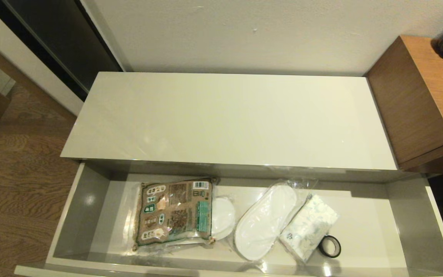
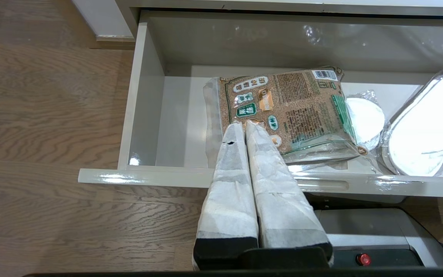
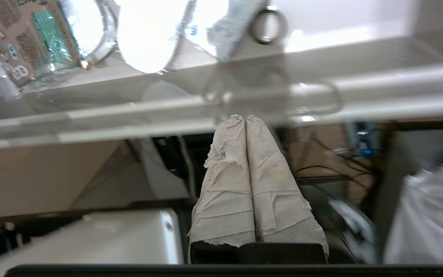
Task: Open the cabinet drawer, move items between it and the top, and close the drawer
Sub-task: Take out the disposable slippers from the drawer
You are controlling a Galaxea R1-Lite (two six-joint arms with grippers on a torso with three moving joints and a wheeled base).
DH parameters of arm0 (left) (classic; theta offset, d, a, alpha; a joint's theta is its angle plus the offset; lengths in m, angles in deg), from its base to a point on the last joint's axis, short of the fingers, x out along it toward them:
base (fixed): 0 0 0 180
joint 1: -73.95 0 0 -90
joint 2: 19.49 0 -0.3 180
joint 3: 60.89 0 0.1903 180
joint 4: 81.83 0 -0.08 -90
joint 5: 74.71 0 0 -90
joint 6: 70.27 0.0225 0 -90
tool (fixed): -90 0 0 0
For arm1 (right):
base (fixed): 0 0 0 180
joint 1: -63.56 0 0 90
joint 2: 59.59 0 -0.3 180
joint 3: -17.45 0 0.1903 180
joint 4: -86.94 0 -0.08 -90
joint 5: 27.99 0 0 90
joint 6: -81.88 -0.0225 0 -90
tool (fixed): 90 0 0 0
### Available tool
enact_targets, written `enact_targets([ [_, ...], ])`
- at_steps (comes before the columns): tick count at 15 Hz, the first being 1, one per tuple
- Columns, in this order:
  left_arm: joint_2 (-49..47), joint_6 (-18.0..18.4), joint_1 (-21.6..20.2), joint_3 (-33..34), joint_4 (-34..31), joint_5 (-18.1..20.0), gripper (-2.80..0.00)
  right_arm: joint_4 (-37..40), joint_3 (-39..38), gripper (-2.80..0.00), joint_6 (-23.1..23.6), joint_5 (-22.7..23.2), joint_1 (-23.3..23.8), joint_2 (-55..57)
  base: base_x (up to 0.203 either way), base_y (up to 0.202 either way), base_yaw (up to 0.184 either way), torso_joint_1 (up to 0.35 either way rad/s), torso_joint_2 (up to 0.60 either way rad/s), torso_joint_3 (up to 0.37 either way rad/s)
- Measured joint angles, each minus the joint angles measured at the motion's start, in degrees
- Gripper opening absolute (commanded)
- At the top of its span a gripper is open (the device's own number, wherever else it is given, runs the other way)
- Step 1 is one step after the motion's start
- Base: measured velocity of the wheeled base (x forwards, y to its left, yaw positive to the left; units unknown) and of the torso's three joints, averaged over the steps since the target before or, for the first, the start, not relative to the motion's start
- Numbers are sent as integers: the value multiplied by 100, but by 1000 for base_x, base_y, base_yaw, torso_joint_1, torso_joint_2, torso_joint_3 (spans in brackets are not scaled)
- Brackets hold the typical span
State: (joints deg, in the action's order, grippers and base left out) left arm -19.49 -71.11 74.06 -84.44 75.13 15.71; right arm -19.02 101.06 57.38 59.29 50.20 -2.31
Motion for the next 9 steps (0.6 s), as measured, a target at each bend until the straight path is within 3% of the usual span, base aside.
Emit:
enact_targets([
  [3,0,-1,-1,0,0,0,-280,1447,1067,-280,2,-434,5,-657,0,0,0,0,0,0],
  [5,0,-1,-4,0,-2,0,-280,1980,1859,-280,22,-592,6,-652,0,0,0,0,0,0],
  [7,0,0,-3,0,-2,0,-280,1916,2187,-280,241,-497,-32,-319,0,0,0,0,0,0],
  [9,0,5,-1,0,0,2,-280,1353,2131,-280,746,-264,-85,322,0,0,0,0,0,0],
])
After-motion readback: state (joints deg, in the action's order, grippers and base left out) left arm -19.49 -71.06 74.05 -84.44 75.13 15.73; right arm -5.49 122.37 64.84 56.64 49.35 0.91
